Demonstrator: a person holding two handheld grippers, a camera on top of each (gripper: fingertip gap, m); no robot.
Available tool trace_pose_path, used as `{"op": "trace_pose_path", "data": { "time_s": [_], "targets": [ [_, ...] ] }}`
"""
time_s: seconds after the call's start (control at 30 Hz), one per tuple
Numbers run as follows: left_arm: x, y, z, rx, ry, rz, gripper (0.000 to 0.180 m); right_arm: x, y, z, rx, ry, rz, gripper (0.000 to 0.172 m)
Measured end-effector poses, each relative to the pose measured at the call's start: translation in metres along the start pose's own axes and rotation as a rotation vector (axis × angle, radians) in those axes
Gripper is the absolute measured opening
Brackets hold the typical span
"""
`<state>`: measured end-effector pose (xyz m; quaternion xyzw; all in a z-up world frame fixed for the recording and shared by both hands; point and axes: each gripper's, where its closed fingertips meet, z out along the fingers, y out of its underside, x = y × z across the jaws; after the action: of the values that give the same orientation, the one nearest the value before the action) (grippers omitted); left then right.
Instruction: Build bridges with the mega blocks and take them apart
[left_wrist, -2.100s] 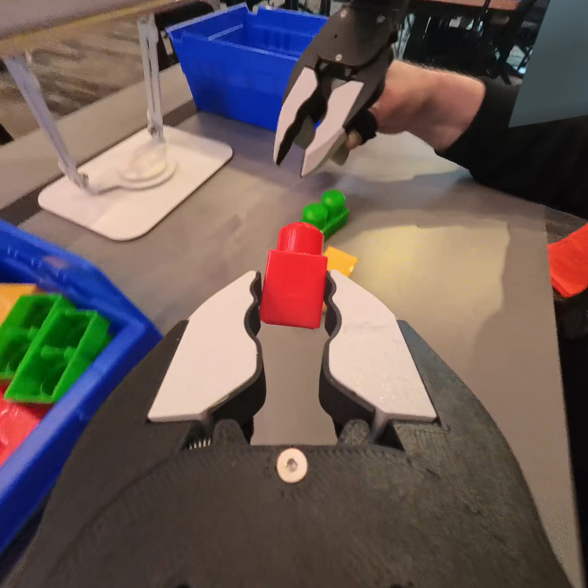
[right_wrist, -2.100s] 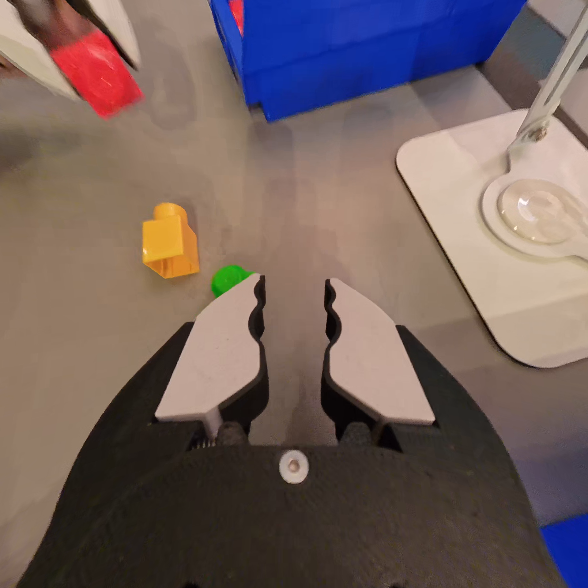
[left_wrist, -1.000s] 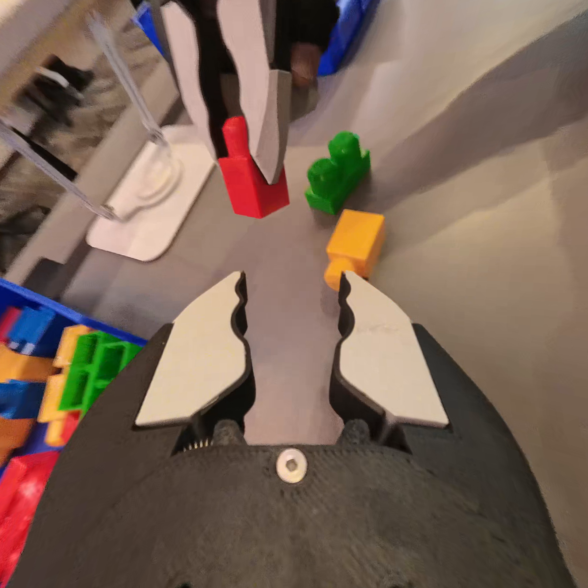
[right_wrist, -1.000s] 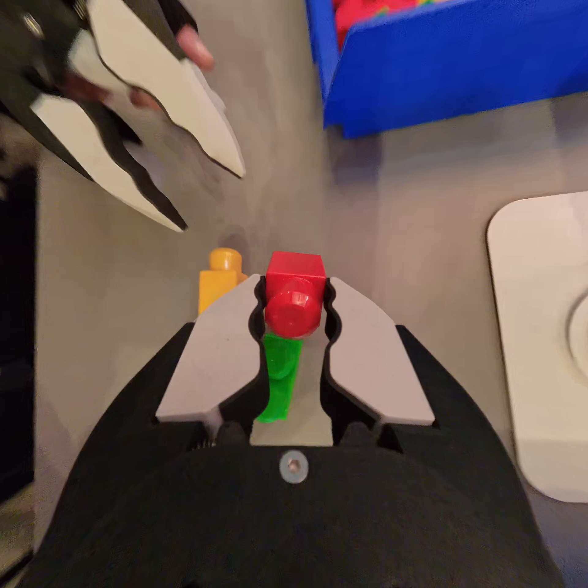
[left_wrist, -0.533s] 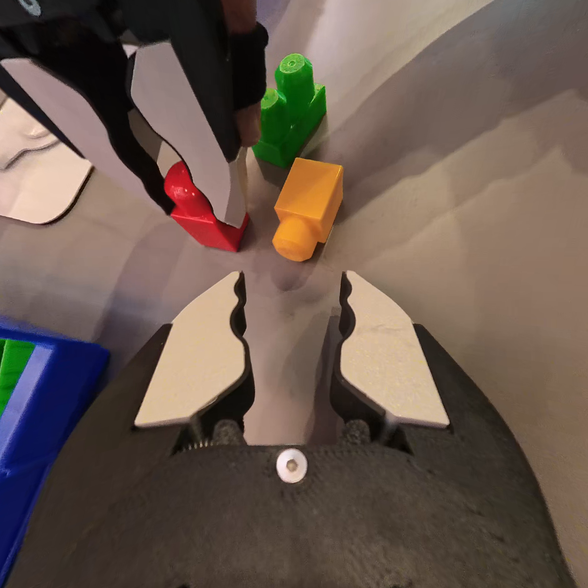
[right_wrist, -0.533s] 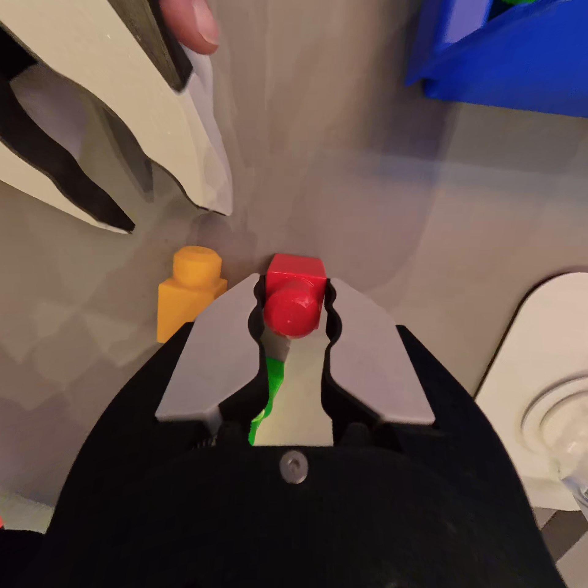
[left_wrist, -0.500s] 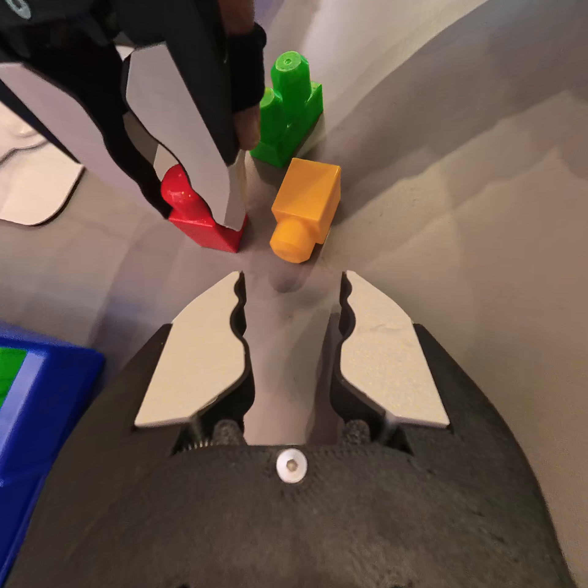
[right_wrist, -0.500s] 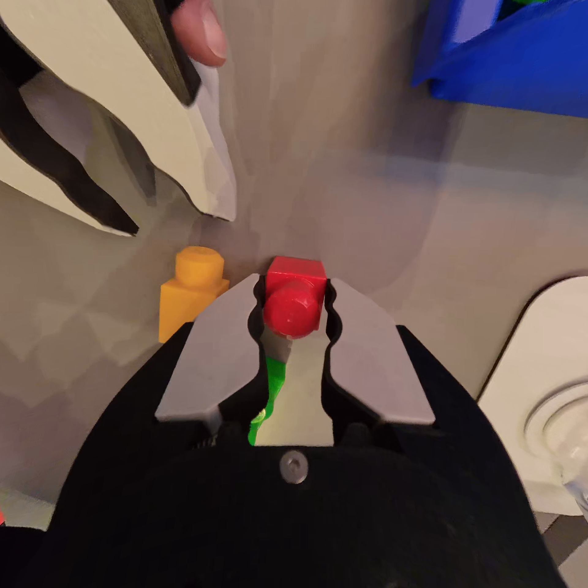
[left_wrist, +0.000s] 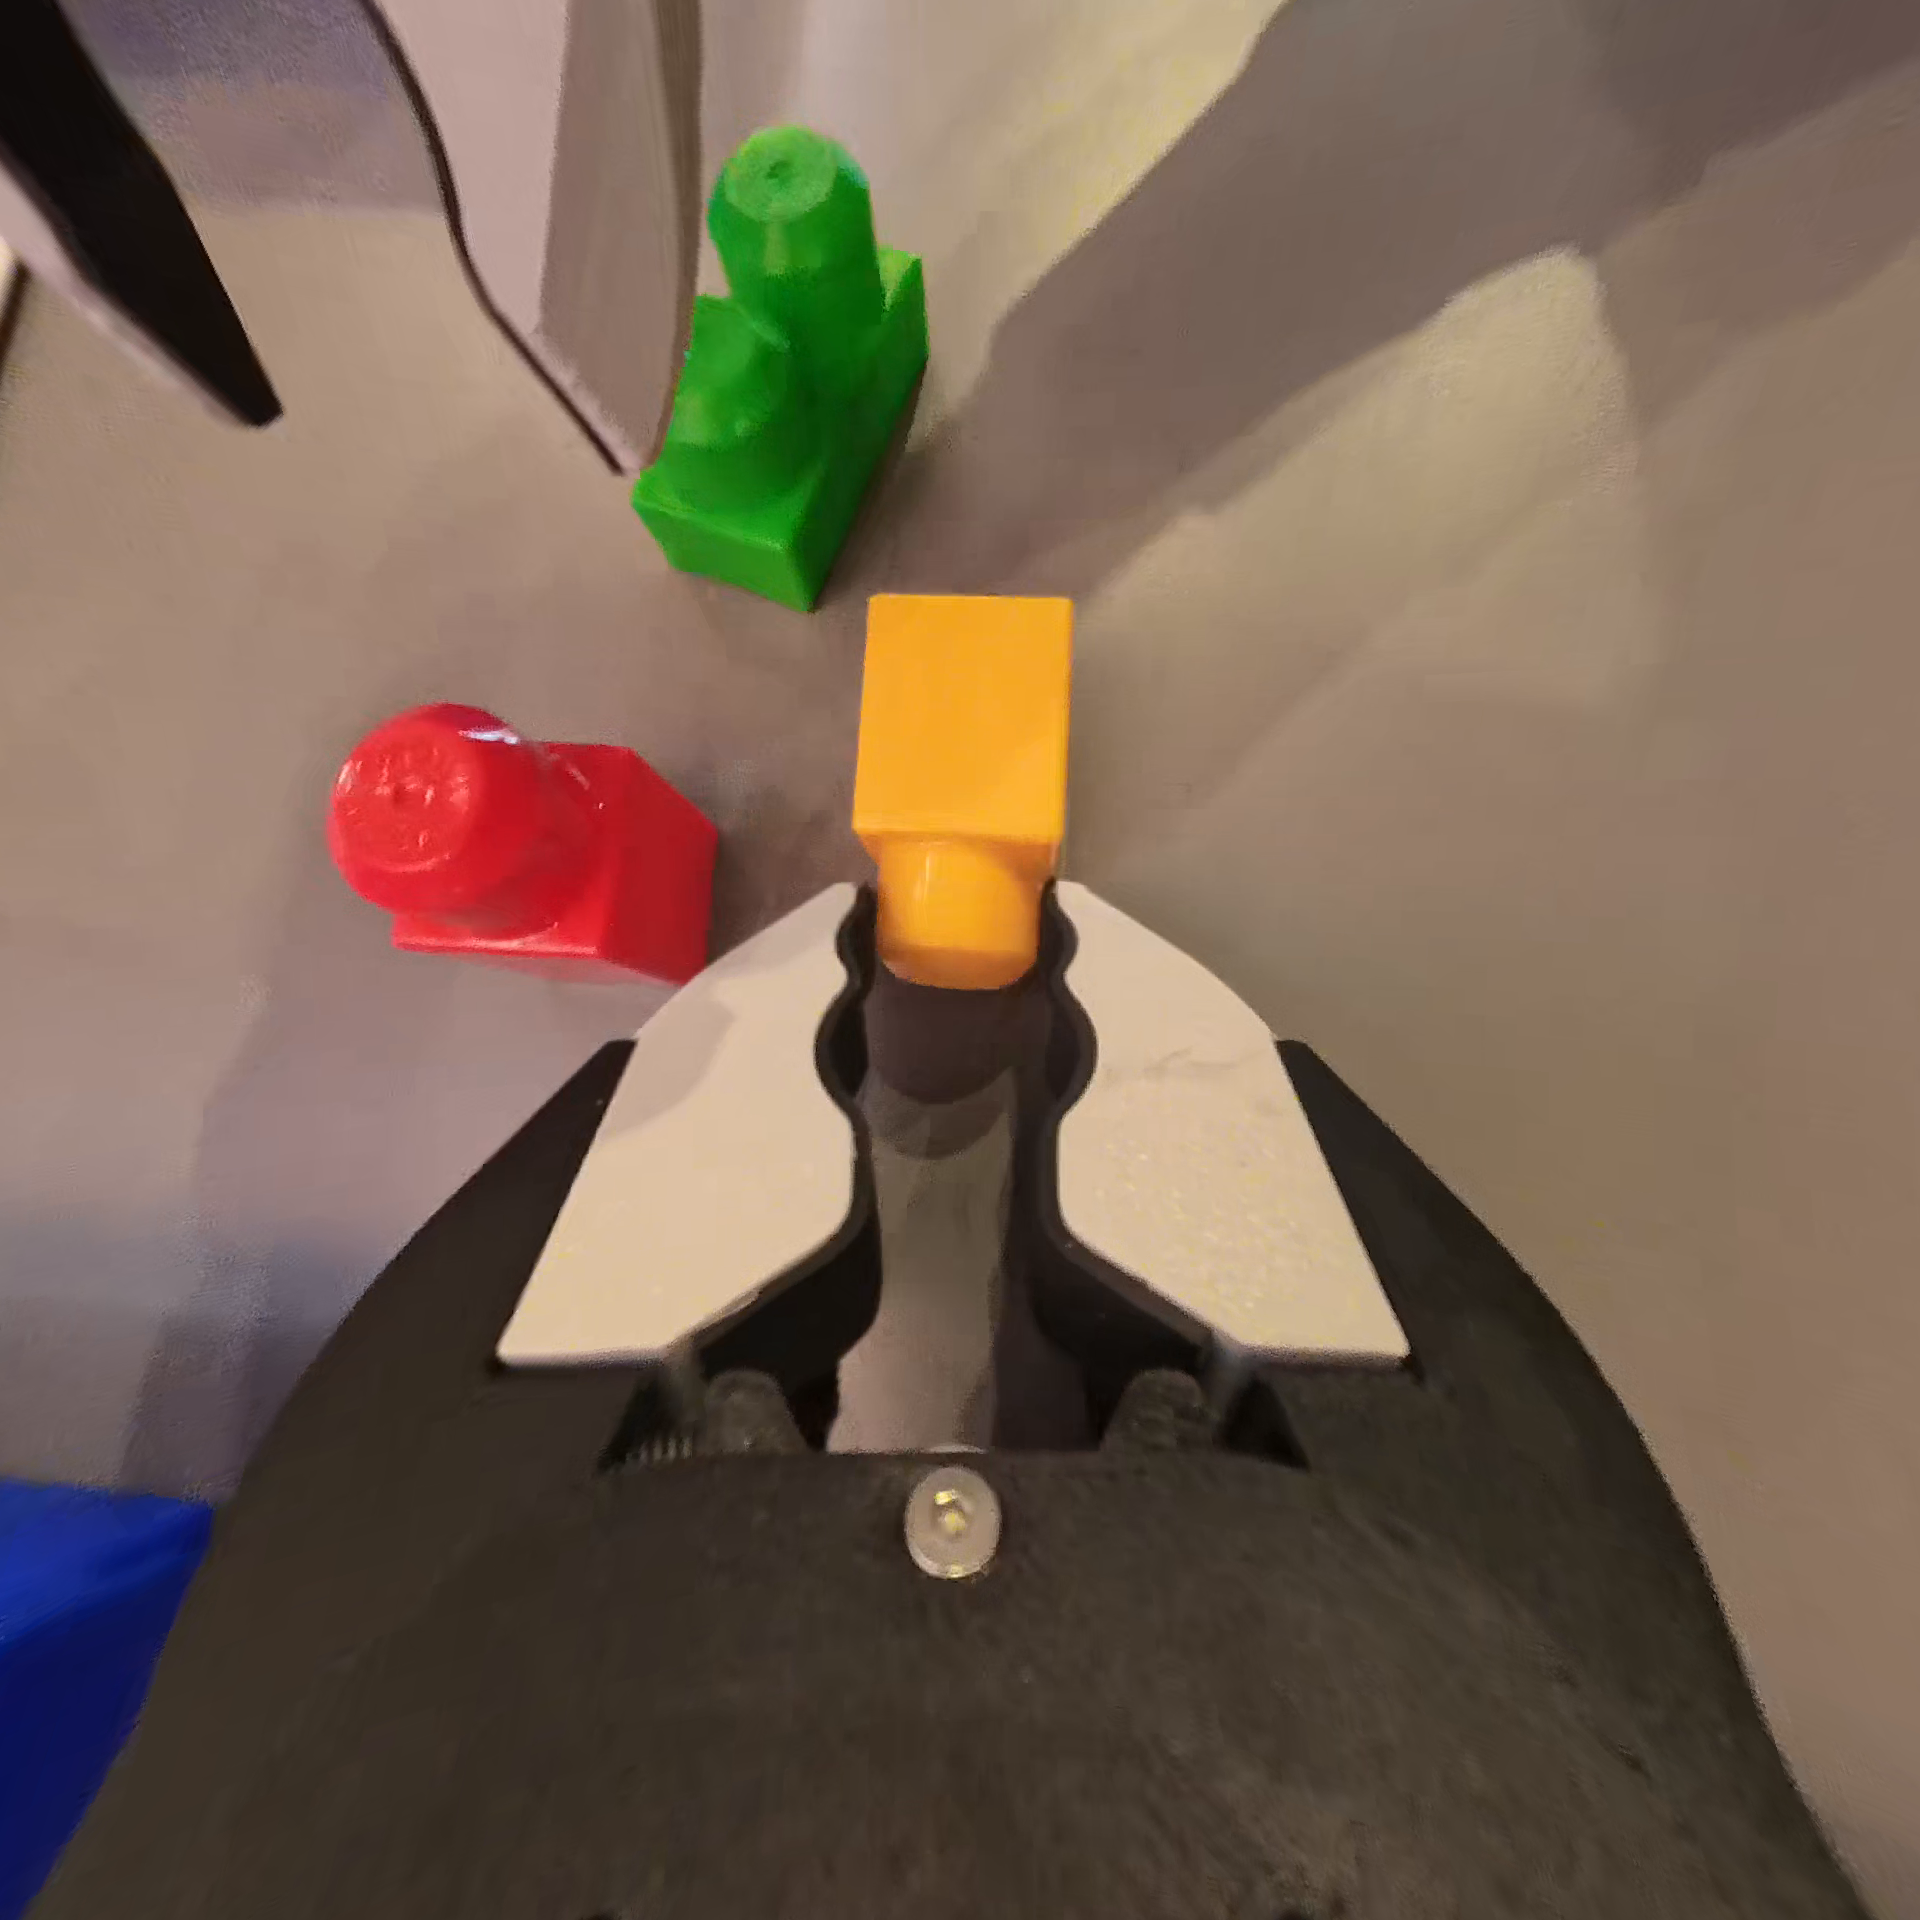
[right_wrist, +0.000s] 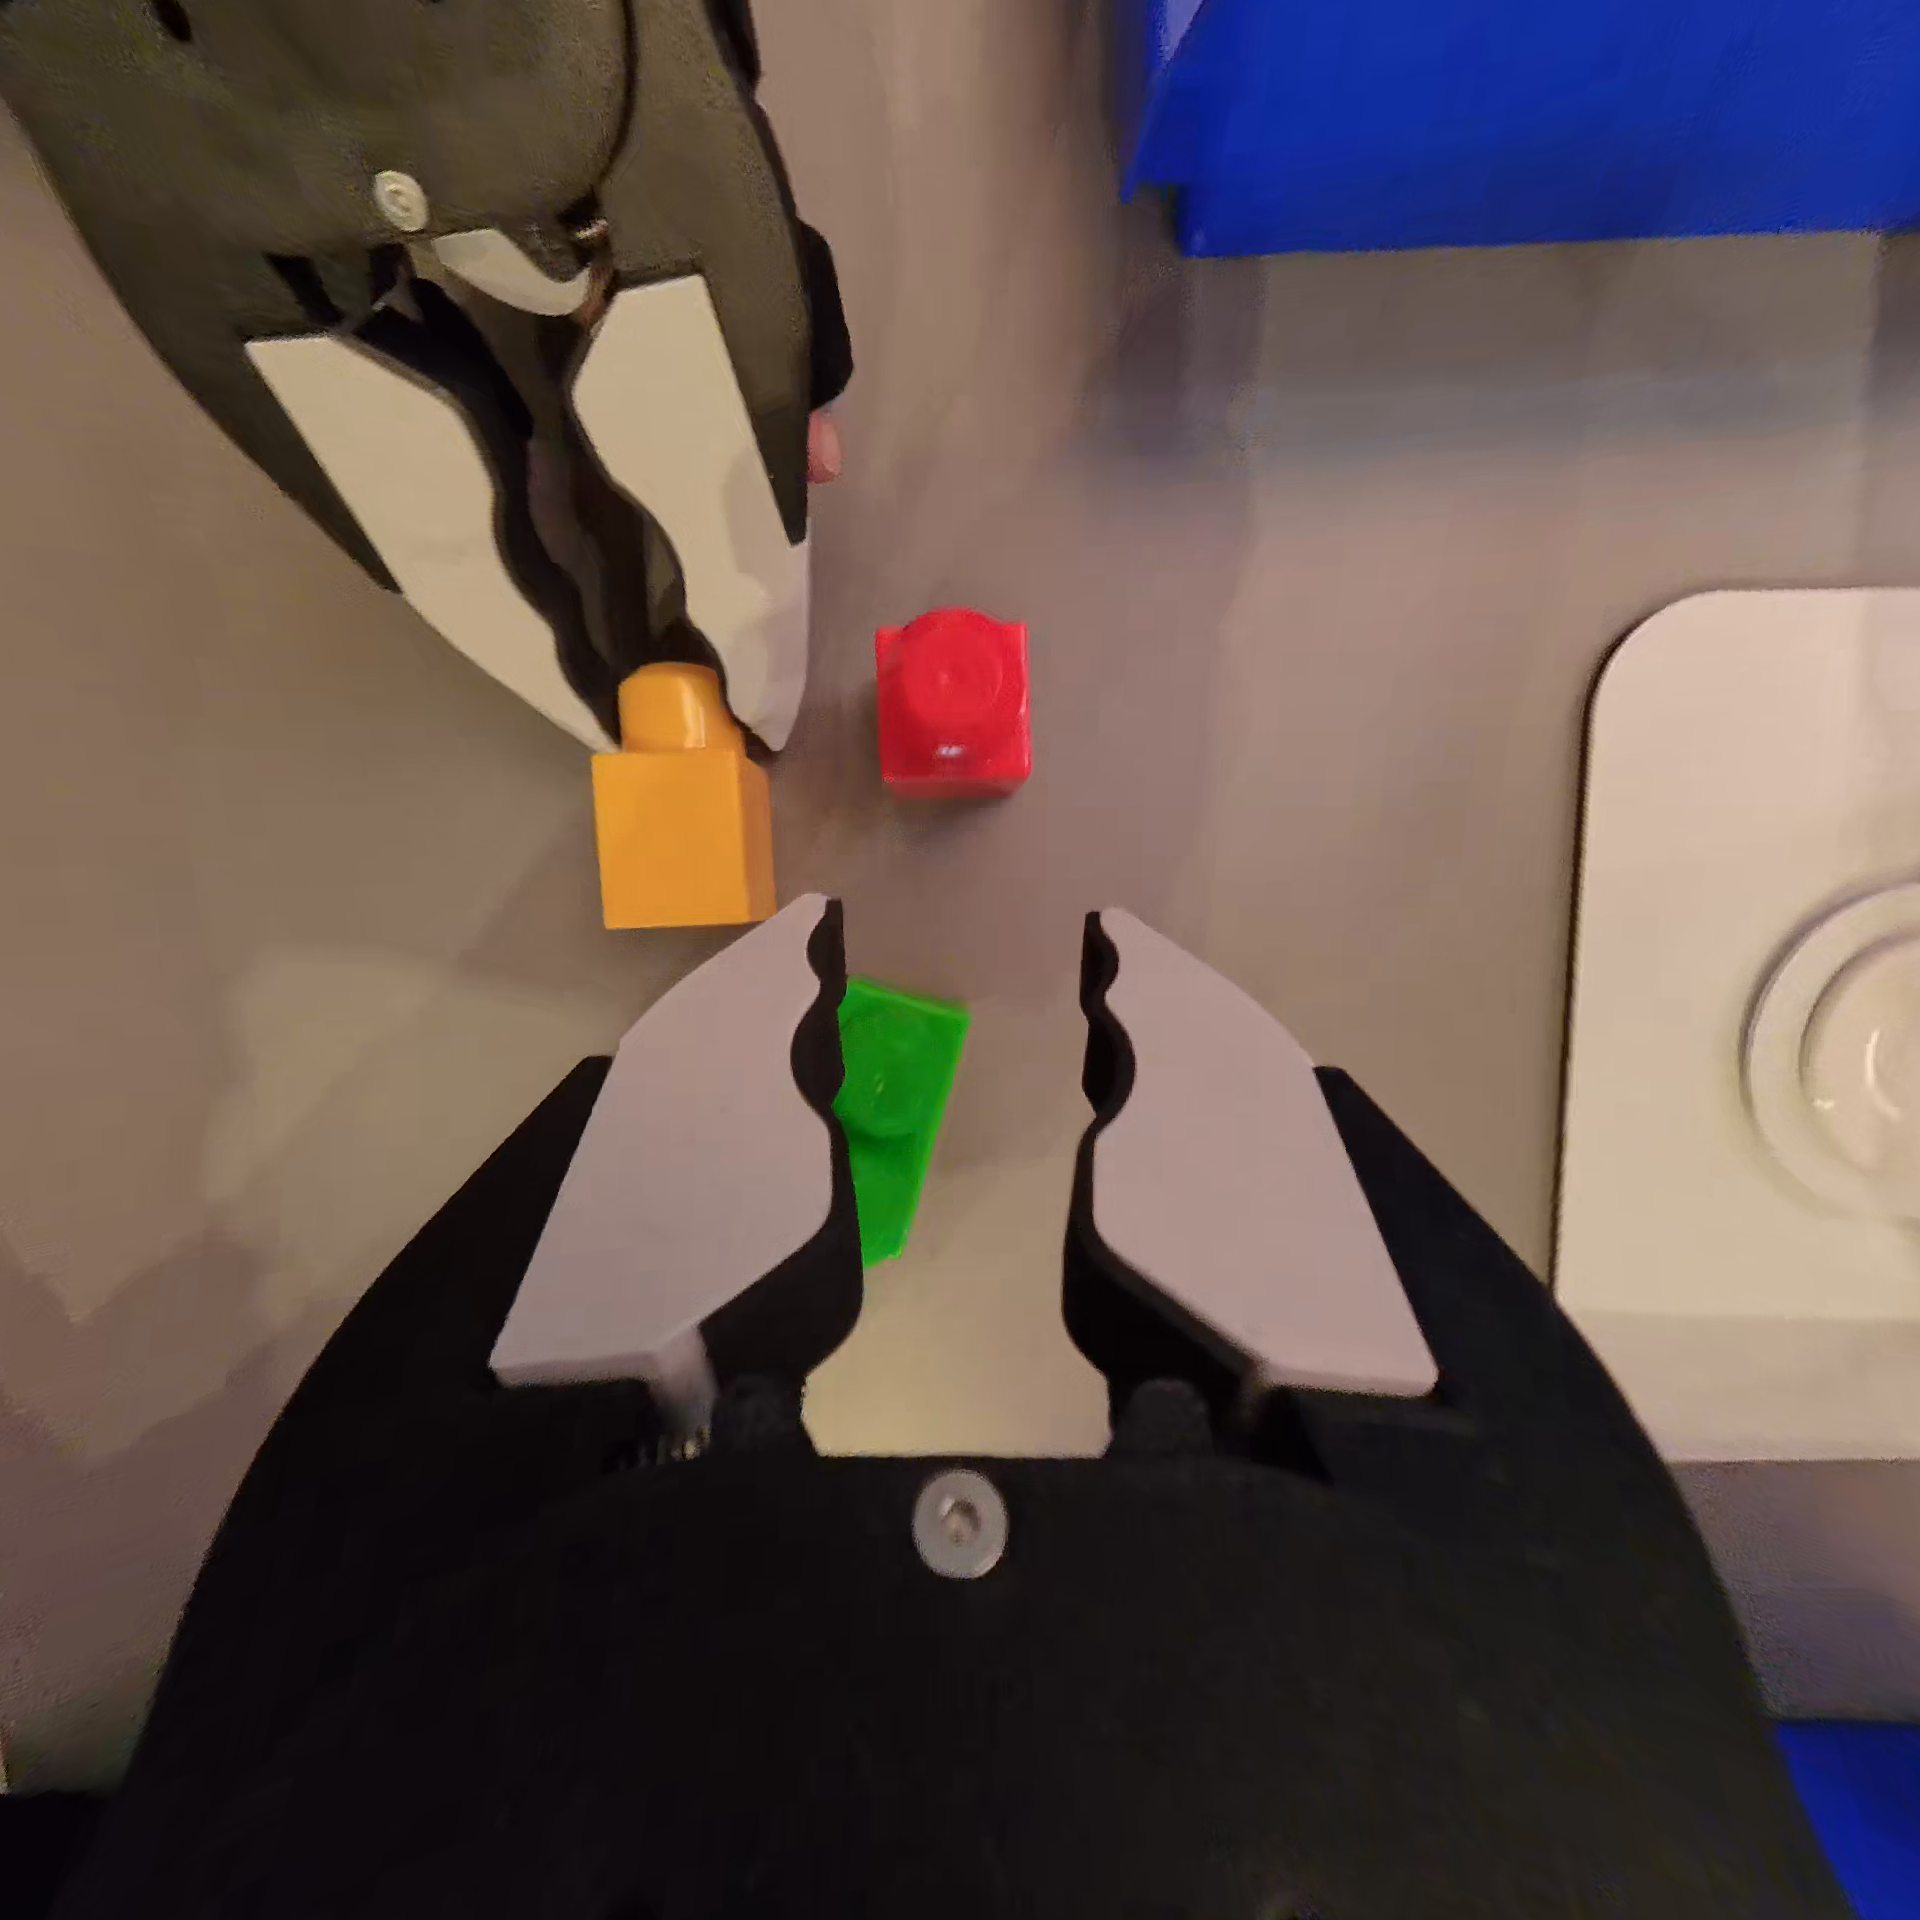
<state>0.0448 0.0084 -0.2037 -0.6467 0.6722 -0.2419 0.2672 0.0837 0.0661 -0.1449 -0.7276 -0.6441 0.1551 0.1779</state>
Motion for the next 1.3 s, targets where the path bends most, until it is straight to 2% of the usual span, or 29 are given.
{"op": "trace_pose_path", "data": {
  "time_s": [0.1,0.23,0.4,0.53,0.63,0.73,0.87,0.93,1.03,1.1,1.2,1.3],
  "targets": [
    [0.0,-0.004,0.003,0.013,0.008,0.002,0.029,-0.012,0.011,-0.005,0.035,-0.001,0.006,0.043],
    [-0.001,-0.004,-0.003,-0.054,-0.021,0.028,0.029,-0.048,0.014,-0.004,0.085,-0.065,-0.039,0.042],
    [0.002,-0.012,-0.017,-0.214,-0.051,0.072,0.029,-0.069,0.008,0.017,0.056,-0.042,-0.087,0.045],
    [0.006,-0.019,-0.028,-0.251,-0.036,0.061,0.029,-0.074,-0.005,0.018,0.132,-0.079,-0.073,0.039],
    [0.008,-0.026,-0.033,-0.205,-0.029,0.043,0.029,-0.077,-0.008,0.017,0.17,-0.094,-0.058,0.047],
    [0.008,-0.036,-0.038,-0.139,-0.034,0.021,0.029,-0.077,-0.012,0.018,0.235,-0.095,-0.044,0.037],
    [0.008,-0.043,-0.042,-0.079,-0.038,0.002,0.029,-0.076,-0.016,0.012,0.326,-0.072,-0.039,0.036],
    [0.006,-0.048,-0.047,-0.032,-0.055,-0.009,0.03,-0.074,-0.019,0.006,0.383,-0.073,-0.019,0.036],
    [0.004,-0.061,-0.062,0.122,-0.069,-0.037,0.042,-0.072,-0.03,-0.017,0.561,-0.117,0.049,0.036],
    [0.005,-0.075,-0.072,0.281,-0.055,-0.086,0.05,-0.071,-0.037,-0.034,0.689,-0.135,0.079,0.036],
    [0.01,-0.102,-0.093,0.585,-0.023,-0.145,0.049,-0.074,-0.046,-0.052,0.882,-0.192,0.12,0.036],
    [0.011,-0.117,-0.106,0.762,-0.007,-0.19,0.043,-0.078,-0.049,-0.055,0.955,-0.199,0.109,0.036]
  ]
}}
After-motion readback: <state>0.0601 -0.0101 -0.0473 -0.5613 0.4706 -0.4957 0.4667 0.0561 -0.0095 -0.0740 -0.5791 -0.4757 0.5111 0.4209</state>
